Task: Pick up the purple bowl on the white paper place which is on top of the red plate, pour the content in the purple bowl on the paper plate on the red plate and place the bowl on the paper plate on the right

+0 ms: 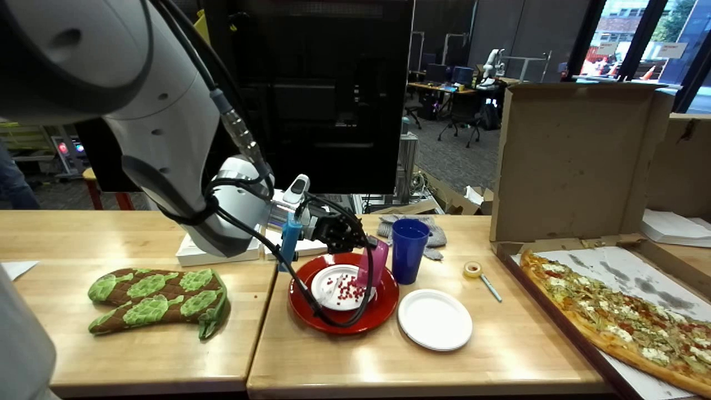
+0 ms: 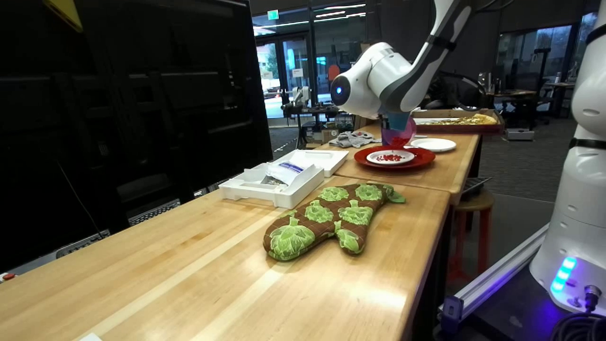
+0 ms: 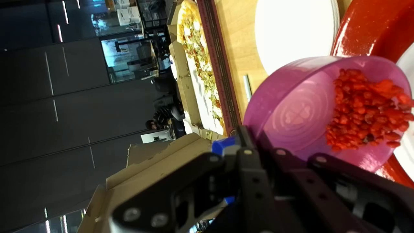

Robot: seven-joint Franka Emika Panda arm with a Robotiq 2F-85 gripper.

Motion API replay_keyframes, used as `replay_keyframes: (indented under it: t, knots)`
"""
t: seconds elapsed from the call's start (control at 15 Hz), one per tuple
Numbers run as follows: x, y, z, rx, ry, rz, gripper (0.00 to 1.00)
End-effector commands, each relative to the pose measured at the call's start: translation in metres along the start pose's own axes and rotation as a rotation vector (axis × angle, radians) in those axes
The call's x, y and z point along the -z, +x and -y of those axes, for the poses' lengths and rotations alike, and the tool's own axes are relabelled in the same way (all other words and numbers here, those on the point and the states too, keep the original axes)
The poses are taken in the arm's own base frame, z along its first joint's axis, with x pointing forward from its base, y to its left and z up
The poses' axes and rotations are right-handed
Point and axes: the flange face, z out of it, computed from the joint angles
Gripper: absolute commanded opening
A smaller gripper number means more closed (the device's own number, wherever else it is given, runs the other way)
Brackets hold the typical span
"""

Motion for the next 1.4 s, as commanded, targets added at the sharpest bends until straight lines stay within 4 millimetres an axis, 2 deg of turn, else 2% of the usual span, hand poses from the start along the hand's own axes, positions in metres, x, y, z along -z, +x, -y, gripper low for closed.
replay_keyframes:
  t: [0.0,1.33]
  knots:
    - [0.004,0.005,-0.002,-0.004,-0.069,-0.004,0.02]
    - [0.039,-0.003,0.013,-0.005,-0.318,-0.082,0.02]
